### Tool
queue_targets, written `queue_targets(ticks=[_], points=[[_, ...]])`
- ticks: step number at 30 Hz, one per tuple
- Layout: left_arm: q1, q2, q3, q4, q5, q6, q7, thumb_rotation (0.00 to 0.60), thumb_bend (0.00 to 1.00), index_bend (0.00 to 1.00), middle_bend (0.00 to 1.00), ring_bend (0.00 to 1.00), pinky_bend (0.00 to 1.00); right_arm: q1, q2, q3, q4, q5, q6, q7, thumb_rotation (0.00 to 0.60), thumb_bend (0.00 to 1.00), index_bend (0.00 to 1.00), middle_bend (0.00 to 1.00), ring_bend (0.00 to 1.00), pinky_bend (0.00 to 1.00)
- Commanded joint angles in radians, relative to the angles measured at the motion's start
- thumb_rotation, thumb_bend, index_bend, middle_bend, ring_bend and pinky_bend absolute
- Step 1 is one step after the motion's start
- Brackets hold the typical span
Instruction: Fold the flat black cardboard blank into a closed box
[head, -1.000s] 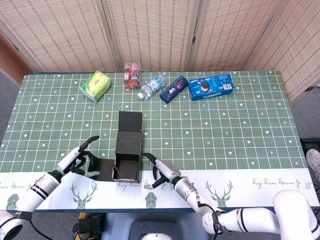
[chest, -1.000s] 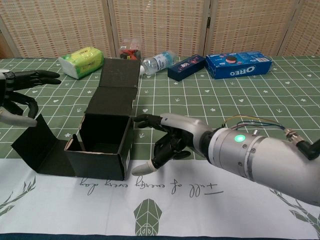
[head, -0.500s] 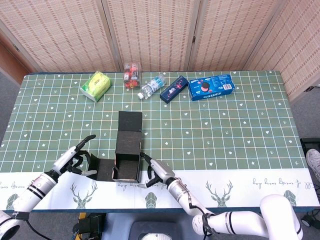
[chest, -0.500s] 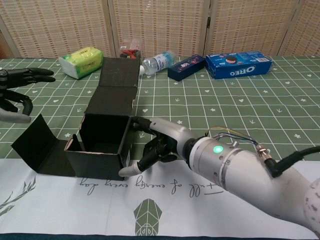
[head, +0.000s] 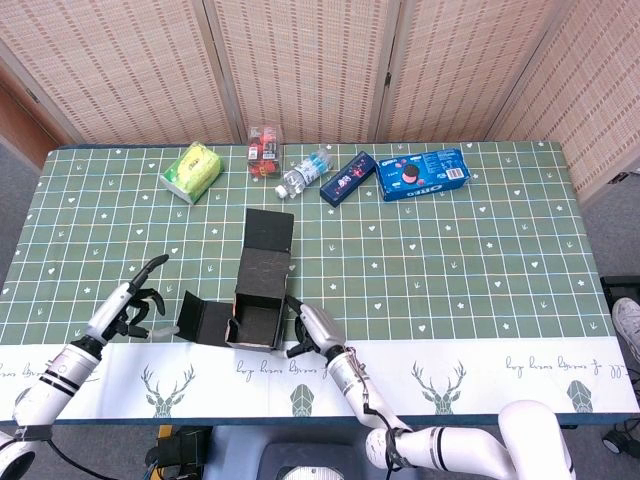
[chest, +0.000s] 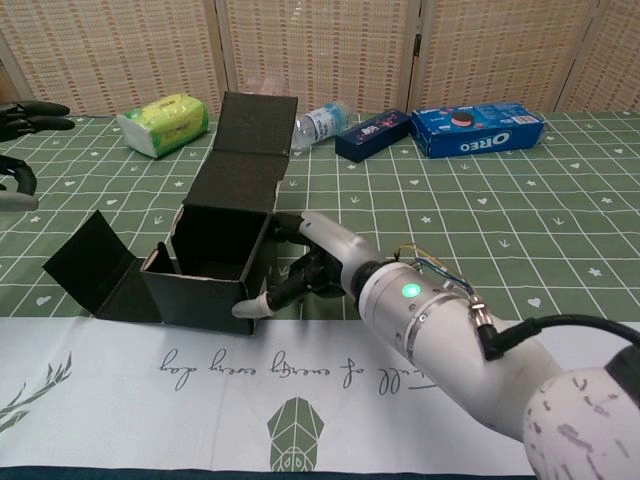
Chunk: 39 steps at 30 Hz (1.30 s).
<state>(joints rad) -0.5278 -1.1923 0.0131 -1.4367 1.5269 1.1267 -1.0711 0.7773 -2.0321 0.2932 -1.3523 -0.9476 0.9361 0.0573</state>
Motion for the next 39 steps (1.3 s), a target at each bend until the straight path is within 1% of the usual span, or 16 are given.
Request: queue_targets(ticks=[1,5,11,14,17,22,27,33,39], points=[[0.015,-0.005,-0.020,0.006,-0.024,0.019,0.018,0.600,0.11,0.00,0.00,0.53,0.90,-0.034,0.038,0.025,-0.052,-0.008,0.004,0.052,0.600,0.36,0.32,0.38,0.75,1.00],[0.033,-0.021,-0.050,0.022,-0.063,0.040,0.030,0.600,0.11,0.00,0.00,0.53,0.90,-0.081,0.113,0.047,-0.148,-0.043,0.007,0.134,0.600,0.36,0.32,0.39,0.75,1.00],[0.051,-0.075,-0.102,0.083,-0.121,0.066,0.076,0.600,0.11,0.00,0.00,0.53,0.90,-0.151,0.231,0.078,-0.294,-0.120,0.026,0.266,0.600,0.36,0.32,0.39,0.75,1.00],[0.054,-0.106,-0.114,0.117,-0.135,0.063,0.098,0.600,0.11,0.00,0.00,0.53,0.90,-0.179,0.273,0.090,-0.345,-0.154,0.032,0.339,0.600,0.36,0.32,0.40,0.75,1.00],[0.050,-0.137,-0.124,0.133,-0.147,0.044,0.107,0.600,0.11,0.00,0.00,0.53,0.90,-0.199,0.295,0.090,-0.378,-0.188,0.036,0.405,0.600,0.37,0.32,0.40,0.75,1.00],[0.034,-0.192,-0.145,0.128,-0.142,0.040,0.130,0.600,0.11,0.00,0.00,0.53,0.90,-0.205,0.290,0.072,-0.376,-0.229,0.029,0.476,0.600,0.37,0.32,0.40,0.75,1.00],[0.007,-0.223,-0.160,0.077,-0.107,0.041,0.156,0.600,0.11,0.00,0.00,0.53,0.90,-0.196,0.263,0.059,-0.346,-0.261,0.025,0.520,0.600,0.38,0.32,0.40,0.75,1.00],[-0.009,-0.235,-0.188,-0.003,-0.087,0.064,0.179,0.600,0.11,0.00,0.00,0.53,0.90,-0.177,0.237,0.048,-0.309,-0.270,0.013,0.525,0.600,0.39,0.32,0.40,0.75,1.00],[-0.010,-0.245,-0.201,-0.037,-0.064,0.102,0.200,0.600,0.11,0.00,0.00,0.53,0.90,-0.169,0.234,0.041,-0.305,-0.257,0.004,0.511,0.600,0.39,0.32,0.40,0.75,1.00]])
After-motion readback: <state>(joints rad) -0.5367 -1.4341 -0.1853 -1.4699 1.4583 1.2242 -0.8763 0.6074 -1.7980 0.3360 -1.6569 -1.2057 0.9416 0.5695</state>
